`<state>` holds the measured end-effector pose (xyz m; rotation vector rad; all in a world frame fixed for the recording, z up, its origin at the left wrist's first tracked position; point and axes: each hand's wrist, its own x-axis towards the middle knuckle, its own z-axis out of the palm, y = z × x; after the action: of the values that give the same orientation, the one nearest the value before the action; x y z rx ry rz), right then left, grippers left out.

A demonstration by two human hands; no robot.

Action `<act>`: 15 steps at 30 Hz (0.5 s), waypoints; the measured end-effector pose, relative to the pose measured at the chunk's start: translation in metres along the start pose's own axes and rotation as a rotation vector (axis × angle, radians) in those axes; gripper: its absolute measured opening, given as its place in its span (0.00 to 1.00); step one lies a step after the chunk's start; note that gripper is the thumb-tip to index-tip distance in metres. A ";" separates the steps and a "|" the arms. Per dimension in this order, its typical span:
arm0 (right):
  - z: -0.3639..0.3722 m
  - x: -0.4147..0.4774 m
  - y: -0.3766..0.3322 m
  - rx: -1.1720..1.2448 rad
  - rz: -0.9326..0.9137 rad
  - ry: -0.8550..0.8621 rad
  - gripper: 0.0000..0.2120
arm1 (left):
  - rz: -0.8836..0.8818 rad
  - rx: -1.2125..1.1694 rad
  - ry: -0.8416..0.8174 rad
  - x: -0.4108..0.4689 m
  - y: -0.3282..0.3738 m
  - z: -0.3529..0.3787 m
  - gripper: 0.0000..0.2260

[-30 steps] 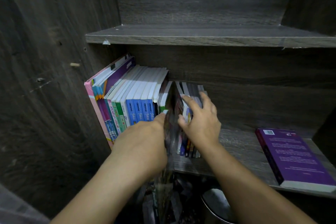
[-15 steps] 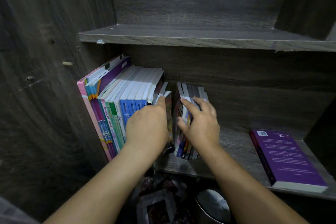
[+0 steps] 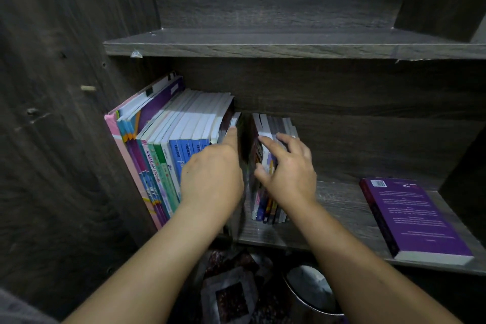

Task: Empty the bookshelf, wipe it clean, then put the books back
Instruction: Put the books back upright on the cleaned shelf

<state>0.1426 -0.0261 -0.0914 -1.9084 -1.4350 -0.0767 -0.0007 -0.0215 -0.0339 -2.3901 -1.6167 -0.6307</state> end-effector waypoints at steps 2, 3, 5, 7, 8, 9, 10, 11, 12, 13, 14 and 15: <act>0.001 -0.001 0.002 -0.002 -0.025 0.002 0.28 | 0.027 -0.050 0.019 0.001 0.000 0.011 0.29; 0.001 -0.002 0.003 -0.005 -0.041 -0.002 0.29 | 0.042 -0.062 0.021 0.000 0.001 0.014 0.28; 0.001 -0.002 0.006 -0.017 -0.073 -0.013 0.29 | 0.053 -0.077 -0.021 -0.003 0.002 0.015 0.31; -0.001 -0.003 0.008 -0.044 -0.103 -0.036 0.31 | 0.048 -0.063 -0.052 -0.007 0.001 0.015 0.30; -0.003 -0.003 0.009 -0.057 -0.121 -0.050 0.31 | 0.053 -0.055 -0.053 -0.009 0.000 0.015 0.27; -0.004 -0.004 0.010 -0.058 -0.142 -0.059 0.31 | 0.066 -0.049 -0.054 -0.011 -0.003 0.016 0.23; -0.006 -0.006 0.011 -0.042 -0.162 -0.062 0.32 | 0.078 -0.046 -0.057 -0.013 -0.005 0.017 0.19; -0.007 -0.007 0.013 -0.006 -0.177 -0.066 0.33 | 0.083 -0.053 -0.060 -0.014 -0.007 0.019 0.17; -0.008 -0.008 0.014 0.043 -0.184 -0.074 0.34 | 0.087 -0.064 -0.070 -0.014 -0.008 0.020 0.16; -0.008 -0.010 0.016 0.099 -0.186 -0.081 0.36 | 0.088 -0.076 -0.070 -0.014 -0.008 0.020 0.16; -0.009 -0.011 0.017 0.154 -0.182 -0.082 0.37 | 0.082 -0.085 -0.065 -0.013 -0.008 0.021 0.17; -0.010 -0.012 0.017 0.200 -0.172 -0.079 0.39 | 0.072 -0.106 -0.049 -0.013 -0.008 0.022 0.18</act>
<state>0.1564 -0.0428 -0.0986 -1.6401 -1.5950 0.0604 -0.0065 -0.0206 -0.0601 -2.5457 -1.5449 -0.6651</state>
